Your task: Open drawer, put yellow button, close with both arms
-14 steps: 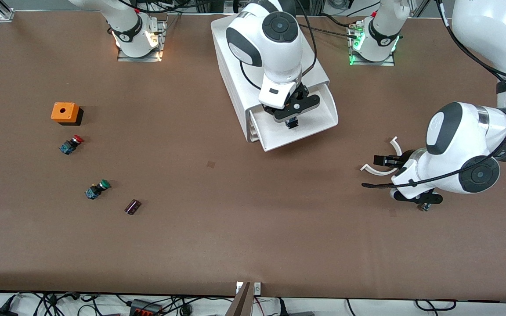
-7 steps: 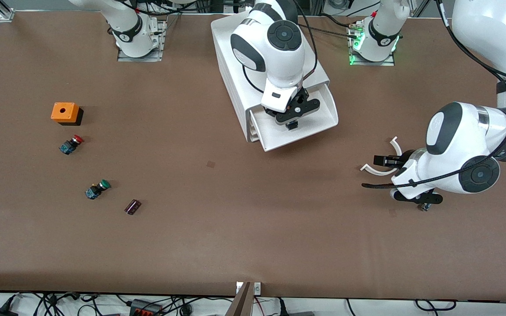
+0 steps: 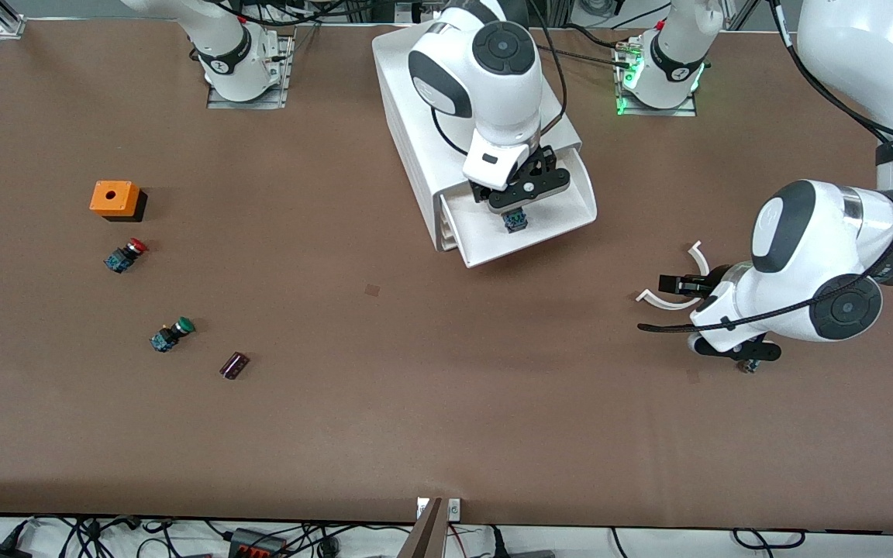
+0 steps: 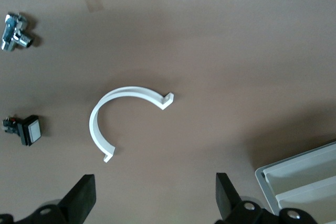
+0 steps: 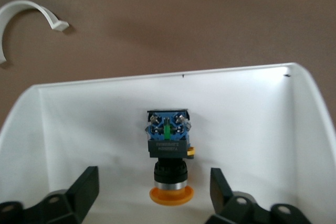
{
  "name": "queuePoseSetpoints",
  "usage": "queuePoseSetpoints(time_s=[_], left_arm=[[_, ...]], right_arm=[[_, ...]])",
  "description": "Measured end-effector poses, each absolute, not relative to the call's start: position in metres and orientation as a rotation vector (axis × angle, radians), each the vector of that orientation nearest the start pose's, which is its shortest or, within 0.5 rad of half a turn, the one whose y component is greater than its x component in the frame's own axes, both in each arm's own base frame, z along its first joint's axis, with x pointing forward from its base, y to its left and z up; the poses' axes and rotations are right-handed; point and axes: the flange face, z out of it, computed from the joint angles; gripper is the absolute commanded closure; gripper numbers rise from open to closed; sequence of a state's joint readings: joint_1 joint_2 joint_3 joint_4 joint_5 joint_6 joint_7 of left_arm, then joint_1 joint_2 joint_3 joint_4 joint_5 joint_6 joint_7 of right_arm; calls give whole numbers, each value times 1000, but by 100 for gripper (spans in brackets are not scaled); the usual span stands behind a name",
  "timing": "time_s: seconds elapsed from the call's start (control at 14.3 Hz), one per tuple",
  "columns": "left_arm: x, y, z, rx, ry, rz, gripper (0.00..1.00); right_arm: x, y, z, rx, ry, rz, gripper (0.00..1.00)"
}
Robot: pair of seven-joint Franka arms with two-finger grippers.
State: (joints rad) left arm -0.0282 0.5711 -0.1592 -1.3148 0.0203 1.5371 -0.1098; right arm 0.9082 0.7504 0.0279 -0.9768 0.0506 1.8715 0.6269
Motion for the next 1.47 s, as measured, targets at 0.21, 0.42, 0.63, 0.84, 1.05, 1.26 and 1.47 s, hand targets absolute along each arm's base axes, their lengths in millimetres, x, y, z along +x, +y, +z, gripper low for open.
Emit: queuePoseSetpoints(time_s=[0.21,0.42,0.63,0.84,1.05,1.26,1.47], left_arm=[[677,-125,393,-3184,58,424,0],[672,-161,380,-3203,-125,415,0],[653,-217,368,-3180,-308,441,0],[631,-270,353,-3189,-425,439,0],[609,-301,340,-3207,-411,449,0],[586,-327,341,-3204,-398,485,0],[565,-341,348,-3197,-370,502,0]], right_arm=[[496,578,479,-2975,-319,-107,0],[560,499,499,-3022,-162,-89,0],[623,401,510,-3050,-79,-78,0],[670,308,510,-3066,72,-56,0],[689,251,506,-3081,161,-2,0],[702,208,505,-3079,255,12,0],[714,153,508,-3068,372,7,0]])
